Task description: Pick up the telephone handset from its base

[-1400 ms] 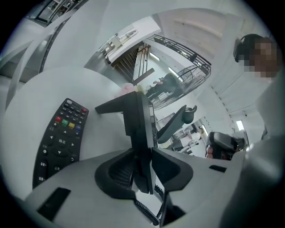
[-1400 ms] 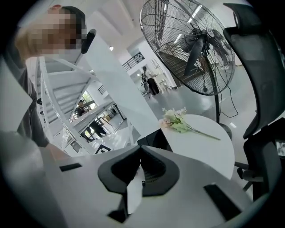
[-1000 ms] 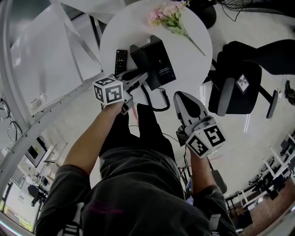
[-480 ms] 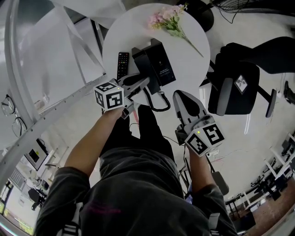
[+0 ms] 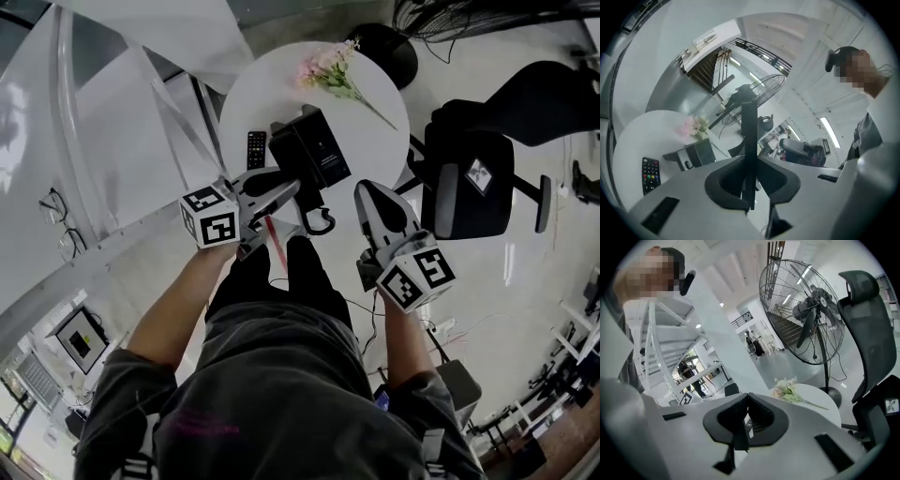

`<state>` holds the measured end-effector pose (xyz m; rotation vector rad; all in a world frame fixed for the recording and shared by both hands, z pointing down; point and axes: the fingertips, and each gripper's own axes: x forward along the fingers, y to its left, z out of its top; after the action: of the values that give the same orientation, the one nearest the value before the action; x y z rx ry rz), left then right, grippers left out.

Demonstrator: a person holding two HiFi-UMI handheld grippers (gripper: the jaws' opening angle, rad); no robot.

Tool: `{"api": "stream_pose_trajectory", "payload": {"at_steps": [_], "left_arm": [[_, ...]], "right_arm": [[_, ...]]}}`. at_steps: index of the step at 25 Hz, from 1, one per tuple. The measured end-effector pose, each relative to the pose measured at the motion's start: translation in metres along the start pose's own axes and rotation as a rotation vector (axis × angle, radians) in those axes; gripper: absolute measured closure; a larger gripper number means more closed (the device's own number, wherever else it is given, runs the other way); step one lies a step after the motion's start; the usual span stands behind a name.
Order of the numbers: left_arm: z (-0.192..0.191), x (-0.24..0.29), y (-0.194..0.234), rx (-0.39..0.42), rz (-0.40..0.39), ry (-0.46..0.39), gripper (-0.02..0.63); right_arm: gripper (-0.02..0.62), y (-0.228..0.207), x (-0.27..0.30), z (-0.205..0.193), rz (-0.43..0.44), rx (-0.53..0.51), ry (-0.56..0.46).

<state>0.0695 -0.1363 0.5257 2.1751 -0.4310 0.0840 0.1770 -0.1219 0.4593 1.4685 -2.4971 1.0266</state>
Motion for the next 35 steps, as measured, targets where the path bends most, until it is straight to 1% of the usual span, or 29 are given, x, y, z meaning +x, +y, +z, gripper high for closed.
{"api": "stream_pose_trajectory", "payload": {"at_steps": [7,16,19,23,30,35], "left_arm": [[0.039,-0.023,-0.049,0.136,-0.037,-0.009,0.528],[0.072,-0.056,-0.106,0.265,-0.065,-0.037,0.528],[0.081,-0.065,-0.119,0.319,-0.081,-0.047,0.528],[0.094,-0.084,-0.145,0.389,-0.104,-0.069,0.528],[0.111,-0.105,-0.180,0.462,-0.155,-0.108,0.528],[0.114,-0.120,-0.202,0.508,-0.188,-0.127,0.528]], "right_arm": [[0.575,0.016,-0.020,0.025,-0.029,-0.035,-0.077],[0.575,0.045,-0.042,0.056,-0.035,-0.082,-0.165],[0.575,0.052,-0.046,0.062,-0.034,-0.101,-0.188],[0.575,0.073,-0.055,0.073,-0.036,-0.132,-0.218],[0.575,0.101,-0.068,0.090,-0.044,-0.184,-0.263],[0.575,0.122,-0.078,0.094,-0.045,-0.210,-0.292]]}}
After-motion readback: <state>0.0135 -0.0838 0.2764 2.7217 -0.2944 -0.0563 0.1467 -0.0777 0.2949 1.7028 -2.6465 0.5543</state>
